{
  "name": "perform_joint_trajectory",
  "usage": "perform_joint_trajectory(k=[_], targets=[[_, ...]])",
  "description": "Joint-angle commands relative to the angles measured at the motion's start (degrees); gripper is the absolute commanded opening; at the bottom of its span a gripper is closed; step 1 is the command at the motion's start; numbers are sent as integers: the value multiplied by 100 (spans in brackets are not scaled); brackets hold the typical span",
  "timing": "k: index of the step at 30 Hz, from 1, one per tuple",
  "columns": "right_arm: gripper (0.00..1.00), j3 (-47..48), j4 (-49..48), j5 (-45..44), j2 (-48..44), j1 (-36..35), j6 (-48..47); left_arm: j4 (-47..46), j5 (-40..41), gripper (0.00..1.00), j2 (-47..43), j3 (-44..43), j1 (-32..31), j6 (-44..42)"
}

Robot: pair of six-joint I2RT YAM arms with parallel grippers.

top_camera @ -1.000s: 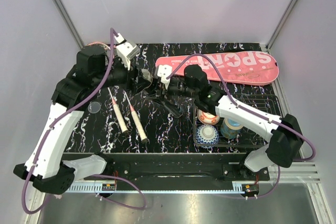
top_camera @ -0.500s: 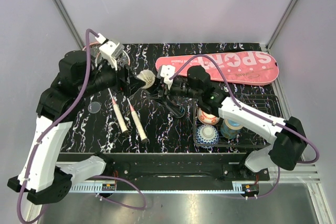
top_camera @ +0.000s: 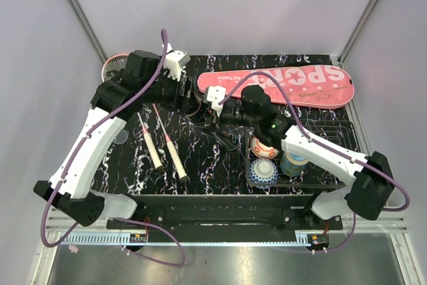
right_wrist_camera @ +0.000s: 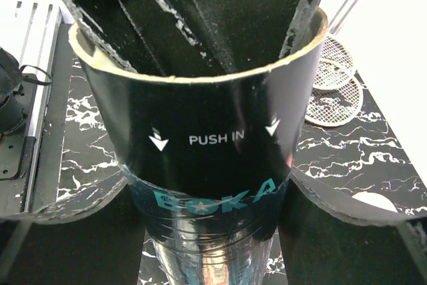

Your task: Pack up the badminton gear

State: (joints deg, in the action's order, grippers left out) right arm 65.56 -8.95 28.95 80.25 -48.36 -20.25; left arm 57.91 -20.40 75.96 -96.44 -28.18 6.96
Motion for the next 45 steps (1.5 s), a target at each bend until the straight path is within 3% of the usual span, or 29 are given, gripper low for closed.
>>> perform_joint_trajectory(k=[1,3,5,8,14,17,18,20,22,24,25,28,37,42,45], targets=[[35,133,-547,50,-308,-51,-76,-227,423,78,-422,152,14,112],[35,71,-564,-21,-308,-60,-67,-394,432,83,-634,205,163,235],[35,-8,-625,-100,-308,-60,-14,-491,432,99,-907,222,401,305],[35,-61,-704,-222,-282,-60,126,-710,686,99,-1320,389,621,534],[36,-8,-669,-679,-159,-60,583,-1176,1968,99,-2365,845,964,982],[36,-8,-713,-925,-141,-60,890,-1265,3381,99,-2814,1170,982,1193],[36,-26,-774,-970,-158,-60,1048,-1186,4203,99,-2833,1233,999,1350],[36,-104,-871,-1005,-202,-68,1172,-854,4719,99,-2675,1443,1218,1483],[36,-192,-1012,-962,-264,-60,1286,-712,4434,99,-2343,1680,1925,1650],[36,-219,-1021,-909,-334,-60,1313,-667,3523,99,-2069,2076,2560,1842],[36,-236,-1012,-900,-352,-68,1322,-797,3239,99,-1781,2399,3164,1887],[36,-289,-1003,-891,-492,-60,1339,-1027,2341,99,-939,2832,3966,2185],[37,-597,-1162,-874,-896,-60,1375,-1494,2455,95,1409,2650,4154,2802],[37,-842,-1240,-909,-1081,-60,1296,-1300,1936,74,2457,2052,4260,2820],[38,-939,-1223,-944,-1169,-51,1208,-1440,2197,73,2634,1937,4330,2819]])
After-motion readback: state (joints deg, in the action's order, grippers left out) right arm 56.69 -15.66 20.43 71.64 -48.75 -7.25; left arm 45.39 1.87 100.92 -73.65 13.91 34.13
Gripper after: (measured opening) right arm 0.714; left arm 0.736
